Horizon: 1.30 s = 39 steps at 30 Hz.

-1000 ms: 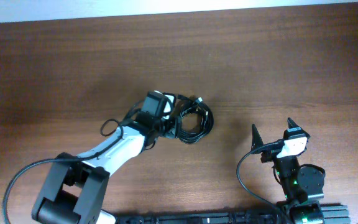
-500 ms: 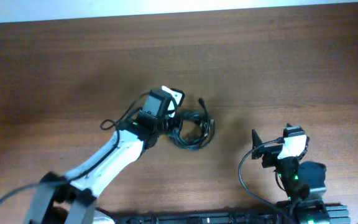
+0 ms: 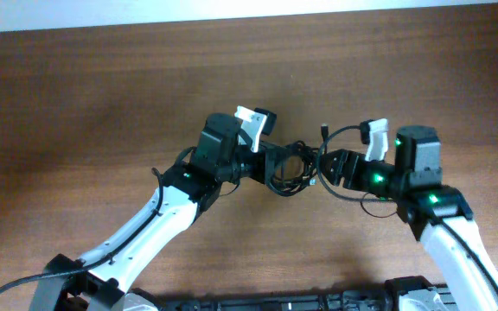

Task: Untangle cables
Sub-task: 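Reach both grippers toward the black cable bundle and grasp it, then pull the cable bundle apart, moving grippers away from each other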

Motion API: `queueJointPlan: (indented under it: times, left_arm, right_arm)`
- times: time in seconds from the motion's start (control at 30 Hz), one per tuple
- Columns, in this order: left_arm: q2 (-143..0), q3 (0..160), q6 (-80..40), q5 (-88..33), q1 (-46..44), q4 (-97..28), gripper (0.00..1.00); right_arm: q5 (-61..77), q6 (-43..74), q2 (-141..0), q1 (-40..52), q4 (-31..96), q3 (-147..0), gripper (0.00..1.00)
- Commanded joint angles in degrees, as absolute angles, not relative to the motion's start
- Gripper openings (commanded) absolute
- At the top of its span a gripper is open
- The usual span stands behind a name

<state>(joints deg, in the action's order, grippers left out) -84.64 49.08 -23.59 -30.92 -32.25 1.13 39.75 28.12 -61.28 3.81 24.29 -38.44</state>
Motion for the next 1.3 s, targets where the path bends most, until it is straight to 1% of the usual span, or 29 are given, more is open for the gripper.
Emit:
queueJointPlan:
  times: [0.0,0.1,0.17,0.2,0.27,0.3,0.37,0.43,0.5,0.53,0.6,0.63,0.7,0.73,0.77,0.8,0.83,0.87,0.9,0.93,0.97,1.0,1.03,1.07,1.1,1.13,1.2,1.23,1.27]
  left_arm:
    - [-83.33,50.04,-24.86,-32.84,-32.60,2.37,0.00]
    - [-83.33,50.04,-26.37,-33.56,-32.64,2.35,0.00]
    - [-83.33,50.04,-26.65,-35.22,-32.64,2.09,0.00]
    - [-83.33,50.04,-28.03,-35.70,-32.97,2.13,0.00]
    - [-83.33,50.04,-28.56,-35.68,-34.20,2.09,0.00]
    - [-83.33,50.04,-30.59,-35.70,-34.87,2.13,0.00]
    - [-83.33,50.04,-30.87,-35.88,-35.53,2.13,0.00]
    - [-83.26,50.04,-31.92,-37.71,-35.75,3.05,0.00]
    - [-83.26,50.04,-31.94,-41.41,-35.86,5.10,0.00]
    - [-83.26,50.04,-31.92,-42.92,-35.86,5.37,0.00]
    - [-83.26,50.04,-31.90,-45.91,-35.86,5.19,0.00]
    - [-83.26,50.02,-31.86,-45.84,-35.86,4.43,0.00]
    - [-83.29,49.98,-31.03,-45.04,-35.86,3.68,0.00]
    - [-83.29,49.98,-29.10,-39.31,-35.86,0.27,0.00]
    - [-83.29,49.98,-26.87,-29.41,-35.86,-5.65,0.00]
    - [-83.40,49.98,-26.65,-14.44,-35.86,-13.58,0.00]
    - [-83.64,49.98,-26.63,-13.45,-35.86,-15.20,0.05]
    - [-83.85,49.98,-26.65,-13.47,-35.86,-16.34,0.45]
    - [-84.07,49.93,-26.65,-12.53,-35.83,-18.33,0.81]
    - [-84.09,49.93,-26.65,-10.39,-35.83,-19.77,0.82]
    - [-84.09,49.93,-26.63,-6.79,-35.79,-22.11,0.87]
    - [-84.12,49.93,-26.63,-4.56,-35.66,-24.16,0.89]
    - [-84.12,49.93,-26.68,-4.86,-35.03,-24.58,0.90]
    - [-84.12,49.93,-26.00,-4.78,-32.99,-25.63,0.94]
    - [-84.12,49.93,-26.00,-4.71,-31.00,-26.72,0.96]
    - [-84.12,49.93,-25.04,-5.80,-28.29,-28.01,0.96]
    - [-84.82,49.91,-18.20,-15.33,-25.34,-28.03,0.98]
    - [-86.70,49.91,-12.43,-23.66,-24.43,-28.14,0.99]
    - [-88.75,49.91,-11.86,-24.73,-24.43,-28.16,0.99]
  right_arm:
    - [48.47,32.18,-67.59,4.12,24.16,-38.92,0.61]
    - [48.45,32.88,-71.46,4.12,22.63,-38.92,0.59]
    - [46.17,40.40,-71.79,4.12,18.11,-38.92,0.50]
    - [42.59,45.84,-71.79,4.12,17.72,-38.89,0.48]
    - [40.03,52.18,-71.79,4.14,17.69,-38.89,0.45]
    - [38.20,55.07,-71.79,4.12,17.72,-38.89,0.38]
    - [36.73,58.52,-71.79,4.12,17.69,-38.89,0.36]
    - [36.32,61.67,-71.85,4.12,17.74,-38.89,0.26]
    - [36.05,62.89,-71.85,4.14,17.76,-38.85,0.25]
    - [35.55,62.89,-71.96,4.16,17.98,-38.81,0.10]
    - [35.31,62.89,-72.01,4.16,17.63,-38.81,0.09]
    - [35.29,62.87,-72.01,4.16,17.56,-38.81,0.04]
    - [35.31,62.28,-72.01,4.19,17.61,-38.81,0.04]
    - [35.29,59.96,-72.01,4.16,17.74,-38.81,0.04]
    - [35.24,55.96,-72.01,4.16,18.09,-38.81,0.04]
    - [35.24,53.34,-72.01,4.16,19.94,-38.81,0.04]
    - [35.20,52.66,-72.01,4.16,20.82,-38.81,0.04]
    - [35.27,52.05,-72.01,4.16,21.65,-38.81,0.04]
    - [35.27,51.68,-72.01,4.16,22.55,-38.81,0.06]
    - [35.29,51.18,-72.01,4.16,22.76,-38.81,0.09]
    - [35.27,51.11,-72.01,4.16,23.75,-38.81,0.12]
    - [35.29,49.63,-72.01,4.16,23.81,-38.81,0.21]
    - [35.27,48.31,-72.01,4.16,24.16,-38.81,0.33]
    - [35.27,44.29,-72.01,4.19,24.47,-38.81,0.46]
    - [35.22,35.86,-72.01,4.19,24.18,-38.81,0.54]
    - [34.74,25.50,-72.01,4.16,22.81,-38.92,0.66]
    - [29.87,14.57,-72.01,4.19,21.47,-39.72,0.69]
    - [26.30,9.93,-72.01,4.19,20.43,-40.21,0.69]
    - [25.82,6.87,-72.01,4.19,19.00,-40.38,0.69]
